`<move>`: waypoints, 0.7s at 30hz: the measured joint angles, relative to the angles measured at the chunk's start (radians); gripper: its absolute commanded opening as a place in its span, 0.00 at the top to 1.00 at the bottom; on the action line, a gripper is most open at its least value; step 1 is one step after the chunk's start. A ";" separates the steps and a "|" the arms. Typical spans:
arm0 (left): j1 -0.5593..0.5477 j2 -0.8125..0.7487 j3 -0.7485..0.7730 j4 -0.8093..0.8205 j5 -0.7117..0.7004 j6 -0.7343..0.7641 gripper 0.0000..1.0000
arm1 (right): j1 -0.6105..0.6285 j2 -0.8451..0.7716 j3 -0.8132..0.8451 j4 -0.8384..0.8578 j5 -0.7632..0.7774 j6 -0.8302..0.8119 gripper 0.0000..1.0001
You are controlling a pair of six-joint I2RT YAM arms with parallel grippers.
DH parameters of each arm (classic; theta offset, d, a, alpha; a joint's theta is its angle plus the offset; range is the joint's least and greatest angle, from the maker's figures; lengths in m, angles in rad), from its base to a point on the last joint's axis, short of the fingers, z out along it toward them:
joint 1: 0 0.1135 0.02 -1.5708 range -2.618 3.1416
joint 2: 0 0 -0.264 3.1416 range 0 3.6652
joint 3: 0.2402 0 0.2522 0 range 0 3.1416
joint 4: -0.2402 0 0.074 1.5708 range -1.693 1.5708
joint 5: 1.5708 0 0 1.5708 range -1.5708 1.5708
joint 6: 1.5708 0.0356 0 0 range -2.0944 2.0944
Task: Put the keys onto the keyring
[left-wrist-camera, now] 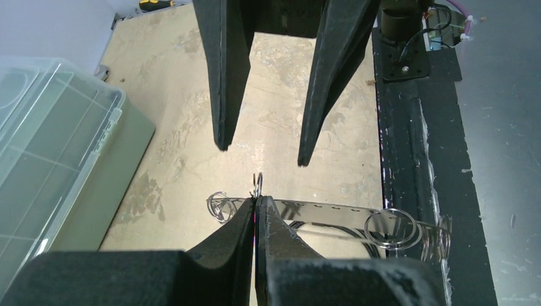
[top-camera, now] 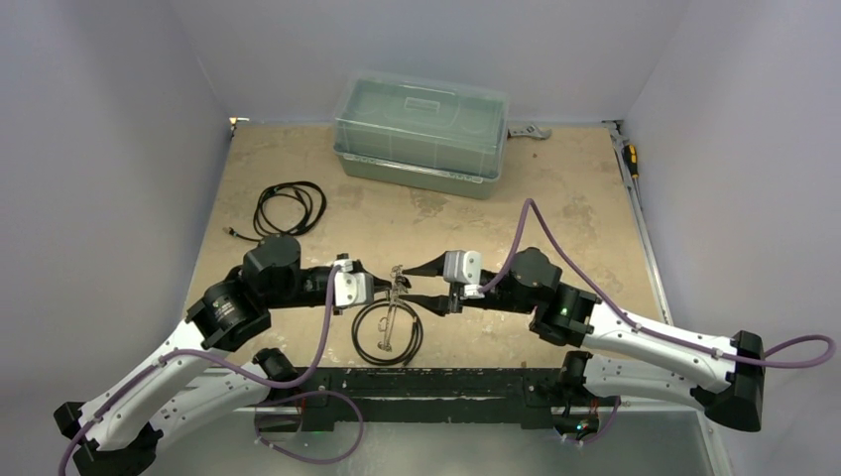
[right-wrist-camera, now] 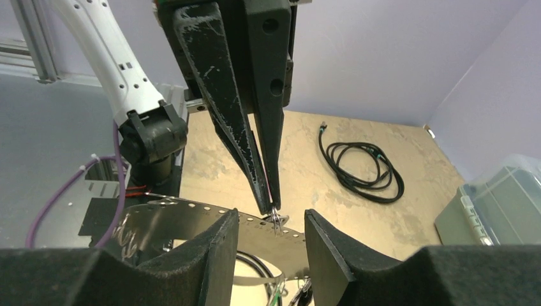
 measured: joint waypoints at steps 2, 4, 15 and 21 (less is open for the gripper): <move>0.000 0.011 0.017 -0.016 -0.005 0.010 1.00 | 0.000 0.026 0.021 -0.016 0.008 -0.003 0.56; 0.000 0.018 0.027 -0.029 -0.010 0.018 1.00 | 0.000 0.046 0.031 -0.029 0.014 -0.005 0.58; 0.000 0.058 0.045 -0.095 -0.021 0.055 1.00 | 0.000 0.073 0.038 -0.053 0.016 -0.011 0.64; 0.000 0.063 0.048 -0.111 -0.020 0.060 1.00 | 0.000 0.106 0.056 -0.064 0.016 -0.015 0.66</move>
